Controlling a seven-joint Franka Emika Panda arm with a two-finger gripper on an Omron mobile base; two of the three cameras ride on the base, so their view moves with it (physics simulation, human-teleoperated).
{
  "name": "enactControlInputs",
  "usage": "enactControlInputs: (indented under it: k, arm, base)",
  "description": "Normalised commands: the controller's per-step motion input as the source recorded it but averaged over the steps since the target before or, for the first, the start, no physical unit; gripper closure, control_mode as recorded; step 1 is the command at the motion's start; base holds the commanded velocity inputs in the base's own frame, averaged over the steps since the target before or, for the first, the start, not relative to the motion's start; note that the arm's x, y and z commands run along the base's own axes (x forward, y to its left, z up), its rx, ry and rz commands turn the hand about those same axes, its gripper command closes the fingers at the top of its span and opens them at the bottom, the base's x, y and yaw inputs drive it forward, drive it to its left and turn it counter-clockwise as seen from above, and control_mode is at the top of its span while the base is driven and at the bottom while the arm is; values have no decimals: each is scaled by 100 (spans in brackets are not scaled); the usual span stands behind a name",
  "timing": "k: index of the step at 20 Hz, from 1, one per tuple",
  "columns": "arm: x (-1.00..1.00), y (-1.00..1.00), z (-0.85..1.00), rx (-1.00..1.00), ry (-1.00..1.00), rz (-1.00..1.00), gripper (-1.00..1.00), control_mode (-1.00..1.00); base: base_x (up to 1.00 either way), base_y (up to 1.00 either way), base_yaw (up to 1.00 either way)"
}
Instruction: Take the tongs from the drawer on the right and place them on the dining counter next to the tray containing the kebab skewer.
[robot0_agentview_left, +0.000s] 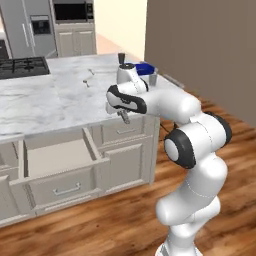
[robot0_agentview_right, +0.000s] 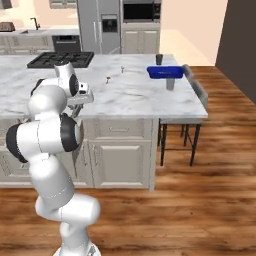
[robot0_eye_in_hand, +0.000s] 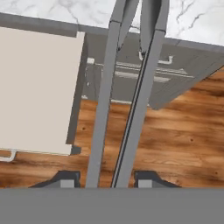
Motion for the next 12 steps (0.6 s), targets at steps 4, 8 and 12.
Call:
enactControlInputs:
  k: [4,8,12]
  arm:
    - [0,0,0,0,0,0,100,100]
    - [0,0,0,0,0,0,100,100]
    - [0,0,0,0,0,0,100,100]
  base:
    - [51,-100,-9]
    - [47,-100,-8]
    - [49,-100,-8]
